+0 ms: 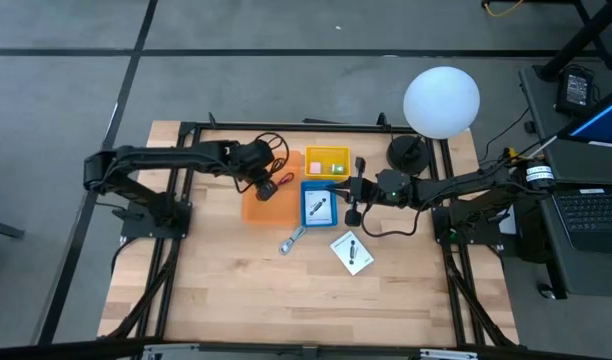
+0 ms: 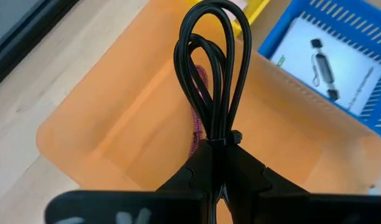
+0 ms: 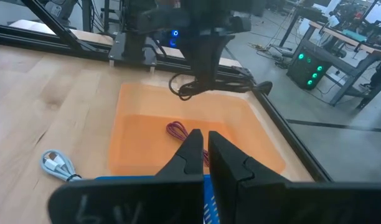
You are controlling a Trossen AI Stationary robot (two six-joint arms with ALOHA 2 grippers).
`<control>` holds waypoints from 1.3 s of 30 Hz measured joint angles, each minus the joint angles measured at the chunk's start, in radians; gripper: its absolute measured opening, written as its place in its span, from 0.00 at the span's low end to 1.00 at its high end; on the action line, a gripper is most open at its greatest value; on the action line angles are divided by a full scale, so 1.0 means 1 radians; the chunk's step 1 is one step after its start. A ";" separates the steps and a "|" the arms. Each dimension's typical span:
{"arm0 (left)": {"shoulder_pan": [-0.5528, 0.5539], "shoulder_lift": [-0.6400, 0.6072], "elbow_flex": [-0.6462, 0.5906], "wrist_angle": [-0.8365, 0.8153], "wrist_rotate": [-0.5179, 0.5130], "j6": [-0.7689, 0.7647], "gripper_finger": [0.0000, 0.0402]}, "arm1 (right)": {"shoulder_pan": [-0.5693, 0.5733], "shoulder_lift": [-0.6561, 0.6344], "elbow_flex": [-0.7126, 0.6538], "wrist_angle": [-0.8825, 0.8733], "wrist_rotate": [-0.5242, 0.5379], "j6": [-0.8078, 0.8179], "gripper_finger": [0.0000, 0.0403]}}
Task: Pick and place items into bin
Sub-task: Put the black charger cable into the orange bin, then put the card reader box into the blue bin
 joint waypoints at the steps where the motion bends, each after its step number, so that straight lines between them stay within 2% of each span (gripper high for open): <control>1: 0.000 0.007 0.000 -0.001 0.000 0.011 0.04 | 0.000 0.000 0.000 0.000 0.000 0.000 0.02; 9: 0.000 0.084 0.000 0.004 0.000 0.046 0.05 | 0.000 0.000 0.000 -0.016 0.000 0.000 0.02; 21: 0.001 0.231 -0.001 0.017 -0.014 0.083 0.12 | 0.000 0.000 0.000 -0.034 0.000 0.003 0.02; 32: 0.002 0.245 -0.001 0.062 -0.038 0.087 0.22 | 0.000 0.000 0.000 -0.035 0.000 0.003 0.02; 39: 0.003 0.244 -0.001 0.052 -0.069 0.197 0.31 | 0.000 0.000 0.000 -0.035 0.000 0.003 0.02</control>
